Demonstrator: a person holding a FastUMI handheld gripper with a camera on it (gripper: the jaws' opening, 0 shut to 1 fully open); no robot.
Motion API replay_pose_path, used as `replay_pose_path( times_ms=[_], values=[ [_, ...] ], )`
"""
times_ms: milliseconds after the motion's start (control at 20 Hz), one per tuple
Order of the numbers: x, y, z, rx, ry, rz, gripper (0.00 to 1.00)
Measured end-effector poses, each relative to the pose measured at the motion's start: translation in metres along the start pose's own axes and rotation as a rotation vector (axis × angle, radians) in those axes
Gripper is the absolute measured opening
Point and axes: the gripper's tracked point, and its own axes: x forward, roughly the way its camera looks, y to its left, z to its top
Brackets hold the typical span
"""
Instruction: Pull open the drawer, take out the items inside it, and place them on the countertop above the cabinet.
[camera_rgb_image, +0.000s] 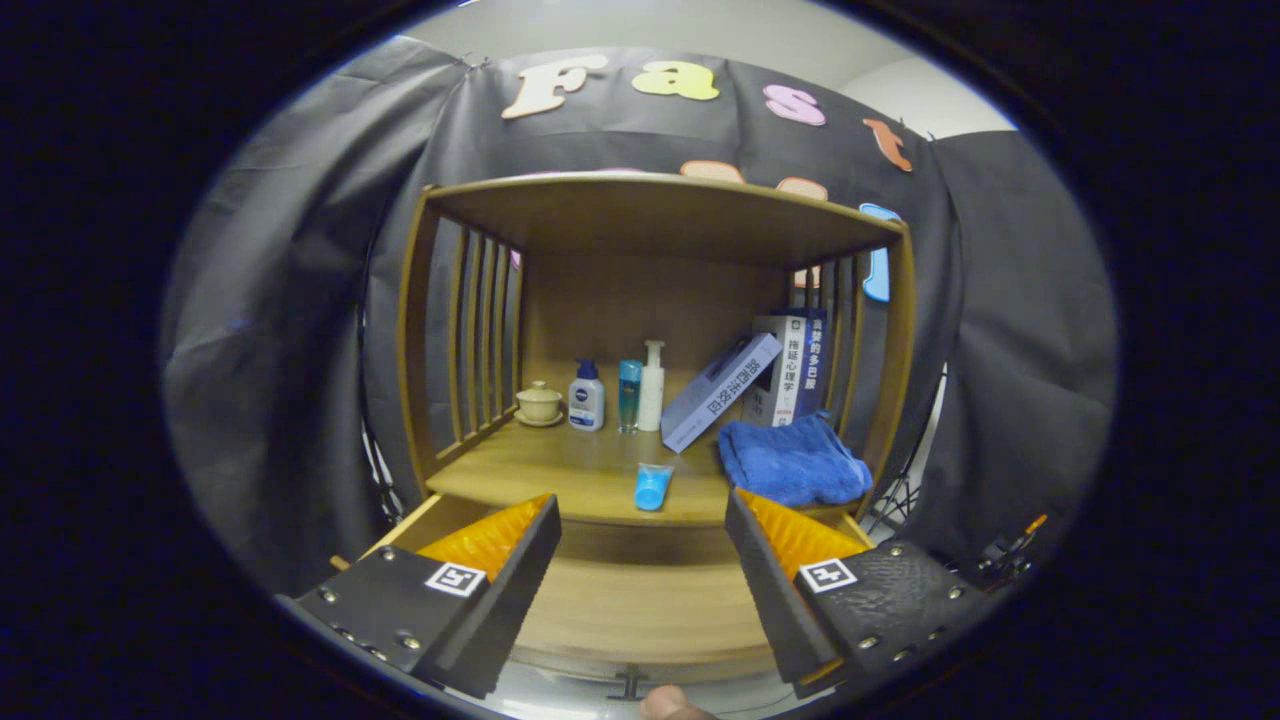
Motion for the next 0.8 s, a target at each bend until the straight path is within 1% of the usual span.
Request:
replay_pose_path(
  times_ms=[150, 350, 550, 650, 700, 800],
  values=[
    [-0.031, -0.003, -0.021, 0.016, -0.001, 0.013, 0.98],
    [-0.051, -0.013, -0.064, 0.05, -0.004, -0.006, 0.98],
    [-0.051, -0.017, -0.112, 0.068, 0.022, -0.007, 0.98],
    [-0.05, -0.023, -0.132, 0.081, 0.029, -0.03, 0.99],
    [-0.05, -0.024, -0.142, 0.085, 0.031, -0.043, 0.99],
    [-0.051, -0.017, -0.158, 0.07, 0.012, -0.038, 0.99]
  ],
)
